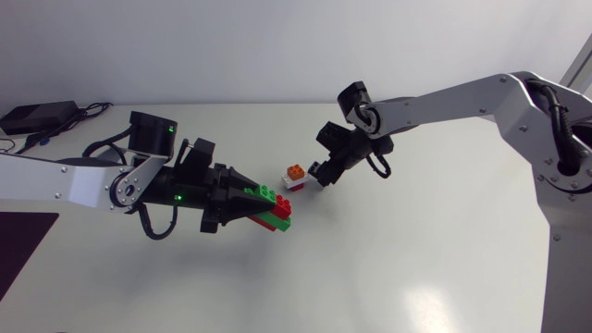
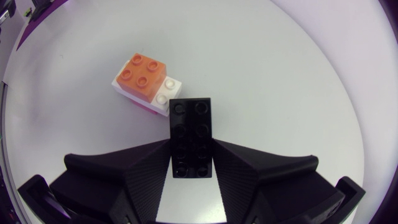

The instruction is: Disassemble duplo

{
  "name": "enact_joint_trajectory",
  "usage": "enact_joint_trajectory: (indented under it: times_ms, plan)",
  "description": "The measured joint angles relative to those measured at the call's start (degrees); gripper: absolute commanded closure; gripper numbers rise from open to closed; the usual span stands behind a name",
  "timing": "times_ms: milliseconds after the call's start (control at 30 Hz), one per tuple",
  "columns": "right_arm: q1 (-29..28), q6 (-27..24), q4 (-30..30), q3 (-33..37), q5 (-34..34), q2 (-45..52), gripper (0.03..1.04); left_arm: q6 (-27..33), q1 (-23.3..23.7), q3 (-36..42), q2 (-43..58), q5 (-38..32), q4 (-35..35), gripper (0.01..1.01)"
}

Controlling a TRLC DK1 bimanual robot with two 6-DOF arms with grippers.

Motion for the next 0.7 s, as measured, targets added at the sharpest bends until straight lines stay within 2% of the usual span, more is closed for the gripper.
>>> enact_joint_trajectory:
  times_ms: [67,100,200,267,500,700]
  plan:
    - [0.0,0.0,-0.4,0.2,0.3,0.0,0.51,0.0,0.0,0.0,0.0,0.0,0.0,1.003]
    - [0.0,0.0,-1.0,0.5,0.4,0.3,0.47,0.0,0.0,0.0,0.0,0.0,0.0,1.003]
    - [0.0,0.0,-1.5,1.7,1.5,1.3,0.27,0.0,0.0,0.0,0.0,0.0,0.0,1.003]
    - [0.0,0.0,-1.6,2.0,1.9,1.9,0.18,0.0,0.0,0.0,0.0,0.0,0.0,1.003]
    - [-0.2,0.0,-1.6,1.9,1.4,2.1,0.11,0.0,0.1,0.0,-0.4,0.0,0.0,1.003]
    - [-2.6,1.1,-0.8,0.4,-14.6,-1.6,0.11,0.0,1.0,0.0,-0.8,0.0,0.0,0.995]
